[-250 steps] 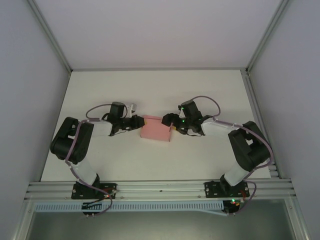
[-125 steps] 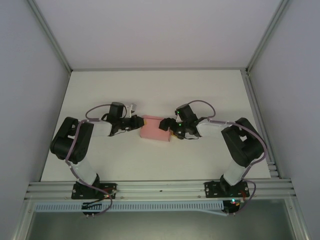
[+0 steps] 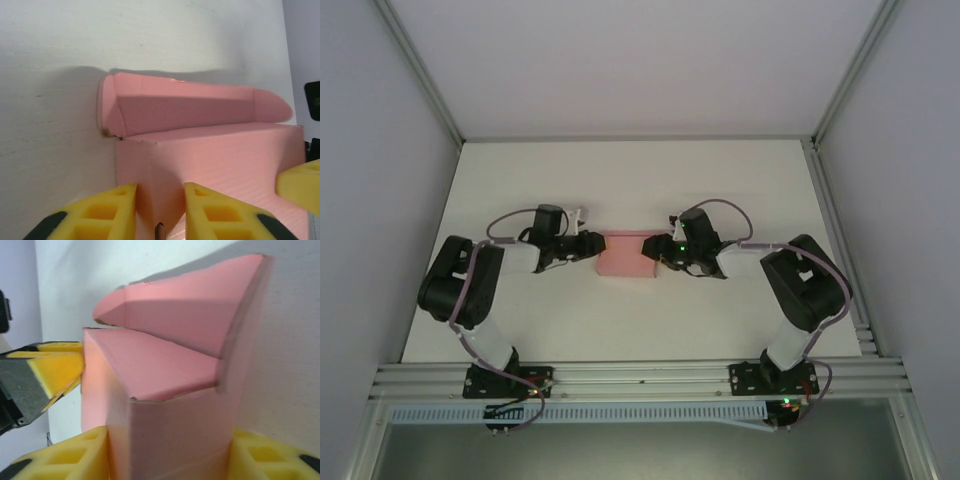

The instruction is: Assemble paper box

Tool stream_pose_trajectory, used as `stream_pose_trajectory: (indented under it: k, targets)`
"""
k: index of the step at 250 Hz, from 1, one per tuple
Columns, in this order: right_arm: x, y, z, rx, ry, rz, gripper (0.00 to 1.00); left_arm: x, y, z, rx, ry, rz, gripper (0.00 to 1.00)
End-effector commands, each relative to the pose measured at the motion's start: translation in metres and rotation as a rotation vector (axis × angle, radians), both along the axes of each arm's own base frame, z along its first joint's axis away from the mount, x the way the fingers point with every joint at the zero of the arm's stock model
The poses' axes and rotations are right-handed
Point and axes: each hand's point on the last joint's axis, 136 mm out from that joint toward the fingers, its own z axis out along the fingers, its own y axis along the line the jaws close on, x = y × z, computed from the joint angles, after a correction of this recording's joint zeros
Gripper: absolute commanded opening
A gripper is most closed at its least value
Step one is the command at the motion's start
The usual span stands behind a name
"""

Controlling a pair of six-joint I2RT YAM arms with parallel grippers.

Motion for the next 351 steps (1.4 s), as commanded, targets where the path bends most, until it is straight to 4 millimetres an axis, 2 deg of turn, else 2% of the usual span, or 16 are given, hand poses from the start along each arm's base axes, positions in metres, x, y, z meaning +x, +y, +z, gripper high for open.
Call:
stream_pose_trajectory:
  k: [1, 34, 50, 61, 68, 114, 131, 151, 177, 194, 229, 256, 275, 299, 314, 351]
  targets:
    - [0.002, 0.014, 0.058, 0.067, -0.28, 0.132, 0.42, -0.011, 0.002, 0.006, 0.035, -0.011, -0.039, 0.31]
    - [-0.012, 0.012, 0.093, 0.015, -0.532, 0.277, 0.37, 0.0, -0.001, 0.053, 0.027, -0.166, -0.072, 0.53]
    - [-0.013, 0.004, 0.101, -0.068, -0.628, 0.306, 0.34, 0.002, -0.001, 0.076, 0.03, -0.241, -0.092, 0.74]
    - [-0.015, -0.001, 0.104, -0.121, -0.695, 0.336, 0.37, -0.001, -0.001, 0.092, 0.04, -0.303, -0.127, 0.86]
    - [-0.016, -0.003, 0.104, -0.153, -0.726, 0.353, 0.39, -0.003, -0.001, 0.102, 0.052, -0.342, -0.152, 0.99]
    - [-0.04, -0.01, 0.119, -0.242, -1.019, 0.555, 0.44, -0.025, -0.003, 0.167, 0.165, -0.731, -0.43, 1.0]
    - [-0.054, -0.007, 0.129, -0.216, -1.177, 0.641, 0.45, -0.032, -0.005, 0.18, 0.208, -0.858, -0.535, 1.0]
    - [-0.052, -0.008, 0.145, -0.214, -1.263, 0.604, 0.45, -0.038, -0.011, 0.192, 0.194, -0.944, -0.642, 1.0]
    - [-0.06, -0.007, 0.149, -0.219, -1.3, 0.681, 0.46, -0.078, -0.026, 0.205, 0.027, -1.016, -0.923, 1.0]
    - [-0.064, -0.006, 0.149, -0.222, -1.278, 0.738, 0.47, -0.092, -0.033, 0.206, -0.013, -1.006, -1.034, 1.0]
    - [-0.066, -0.004, 0.155, -0.212, -1.3, 0.756, 0.47, -0.088, -0.051, 0.18, 0.071, -0.908, -1.118, 1.0]
    - [-0.051, -0.01, 0.161, -0.269, -1.327, 0.671, 0.42, -0.096, -0.058, 0.174, 0.062, -0.908, -1.147, 1.0]
    - [-0.048, -0.011, 0.166, -0.264, -1.337, 0.647, 0.42, -0.098, -0.06, 0.171, 0.066, -0.92, -1.141, 1.0]
    - [-0.045, -0.012, 0.174, -0.263, -1.355, 0.615, 0.42, -0.094, -0.066, 0.162, 0.117, -0.915, -1.12, 1.0]
    - [-0.052, -0.009, 0.177, -0.225, -1.371, 0.642, 0.43, -0.087, -0.068, 0.153, 0.19, -0.892, -1.107, 1.0]
    - [-0.06, -0.009, 0.182, -0.195, -1.396, 0.667, 0.44, -0.076, -0.059, 0.139, 0.291, -0.856, -1.085, 0.97]
